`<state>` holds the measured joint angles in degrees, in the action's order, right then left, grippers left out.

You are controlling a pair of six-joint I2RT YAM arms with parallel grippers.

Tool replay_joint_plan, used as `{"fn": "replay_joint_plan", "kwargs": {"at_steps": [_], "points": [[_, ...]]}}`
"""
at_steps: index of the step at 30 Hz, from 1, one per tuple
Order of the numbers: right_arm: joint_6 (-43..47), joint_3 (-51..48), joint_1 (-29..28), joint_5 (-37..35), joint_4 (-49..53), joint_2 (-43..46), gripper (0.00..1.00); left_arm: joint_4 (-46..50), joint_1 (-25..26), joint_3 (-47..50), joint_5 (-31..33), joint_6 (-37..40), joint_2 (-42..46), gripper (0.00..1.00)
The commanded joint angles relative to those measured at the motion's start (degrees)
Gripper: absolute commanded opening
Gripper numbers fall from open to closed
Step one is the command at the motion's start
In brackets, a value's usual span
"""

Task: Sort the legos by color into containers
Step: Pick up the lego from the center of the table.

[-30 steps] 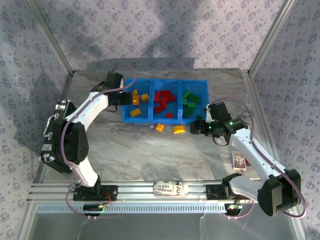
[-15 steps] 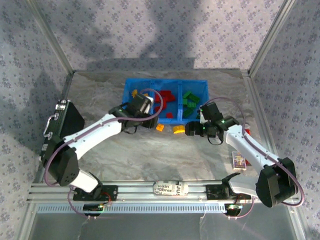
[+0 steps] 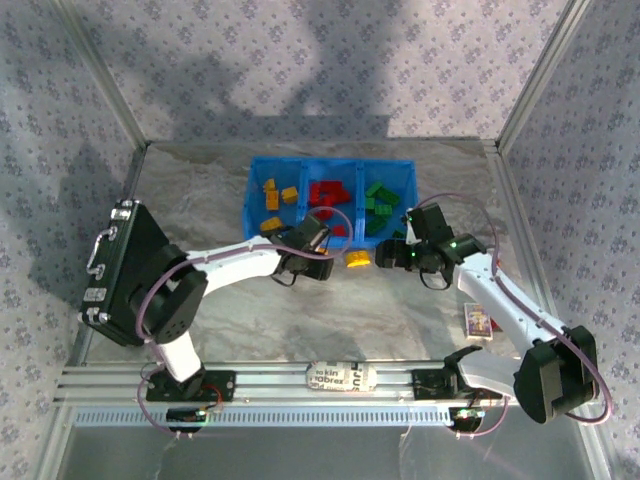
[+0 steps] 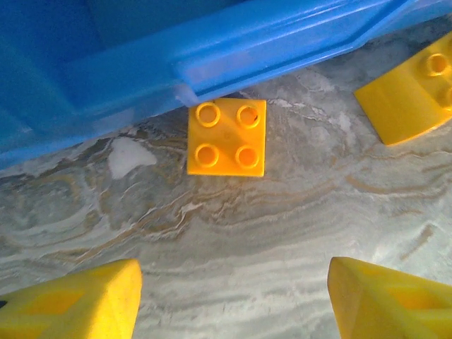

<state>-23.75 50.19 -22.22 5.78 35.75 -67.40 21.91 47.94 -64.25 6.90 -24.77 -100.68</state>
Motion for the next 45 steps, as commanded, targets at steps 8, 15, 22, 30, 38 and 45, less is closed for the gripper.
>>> {"fn": "replay_joint_plan", "kwargs": {"at_steps": [8,15,22,30,38,45], "points": [[-0.42,-2.69,2.21,0.36,0.24,2.86,0.83,0.19,0.03,-8.71,2.51,1.46,-9.37,0.68],[-0.06,-3.65,3.54,1.06,0.33,3.8,0.82,2.16,-0.52,-12.89,2.84,2.85,-13.6,0.66],[0.02,-4.22,4.59,2.14,0.22,4.64,0.81,3.08,-1.0,-13.79,3.33,3.59,-14.89,0.46],[-0.23,-4.2,4.73,2.7,0.44,5.32,0.8,4.06,-0.72,-12.97,4.16,4.21,-12.69,0.24],[-0.15,-4.25,4.99,2.57,0.65,5.92,0.8,4.17,1.03,-7.59,6.82,4.64,0.4,0.22],[-0.76,-4.28,4.9,3.36,0.36,5.7,0.8,3.45,-0.72,-4.24,10.58,6.4,14.51,0.24]]}}
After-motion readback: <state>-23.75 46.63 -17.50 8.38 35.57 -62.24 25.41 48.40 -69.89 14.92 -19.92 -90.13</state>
